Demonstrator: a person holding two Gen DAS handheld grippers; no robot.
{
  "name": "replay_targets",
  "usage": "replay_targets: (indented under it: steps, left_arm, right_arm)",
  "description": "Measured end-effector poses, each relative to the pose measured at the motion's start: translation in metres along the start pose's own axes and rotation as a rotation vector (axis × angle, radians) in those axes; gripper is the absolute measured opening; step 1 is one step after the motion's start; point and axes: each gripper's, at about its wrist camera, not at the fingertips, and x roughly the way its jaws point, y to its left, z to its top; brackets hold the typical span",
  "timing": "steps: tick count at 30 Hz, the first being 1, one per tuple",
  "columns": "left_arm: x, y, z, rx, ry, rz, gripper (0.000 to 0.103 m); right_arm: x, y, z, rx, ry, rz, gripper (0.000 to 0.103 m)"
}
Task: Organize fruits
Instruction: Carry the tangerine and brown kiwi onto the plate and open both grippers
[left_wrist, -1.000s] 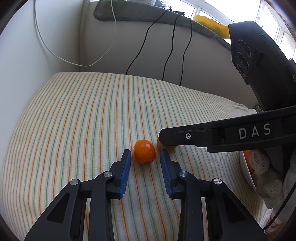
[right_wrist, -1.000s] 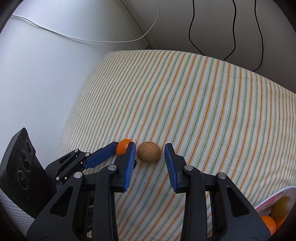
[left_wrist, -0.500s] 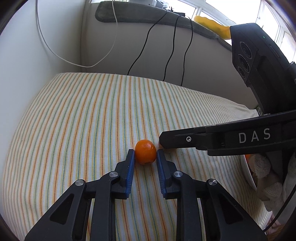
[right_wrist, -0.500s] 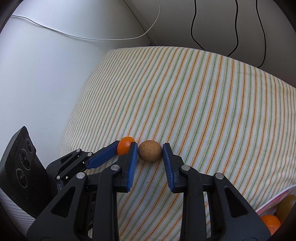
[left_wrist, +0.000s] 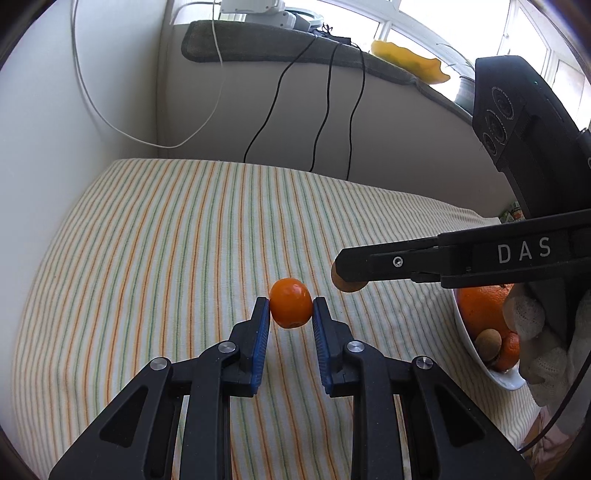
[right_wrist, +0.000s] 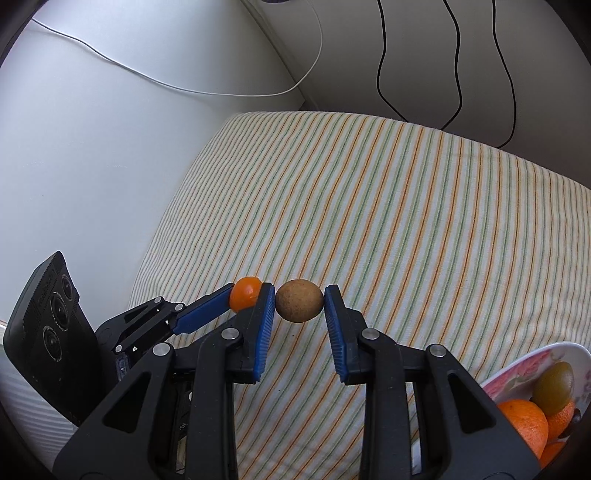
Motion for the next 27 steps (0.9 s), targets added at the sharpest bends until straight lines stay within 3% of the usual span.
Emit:
replay_targets:
  steps: [27]
  left_arm:
    - [-0.052, -0.088, -0.017, 0.129, -0.065, -0.096, 0.022]
  right_arm:
    - [-0.139, -0.048, -0.072, -0.003, -0.203, -0.017, 0.029]
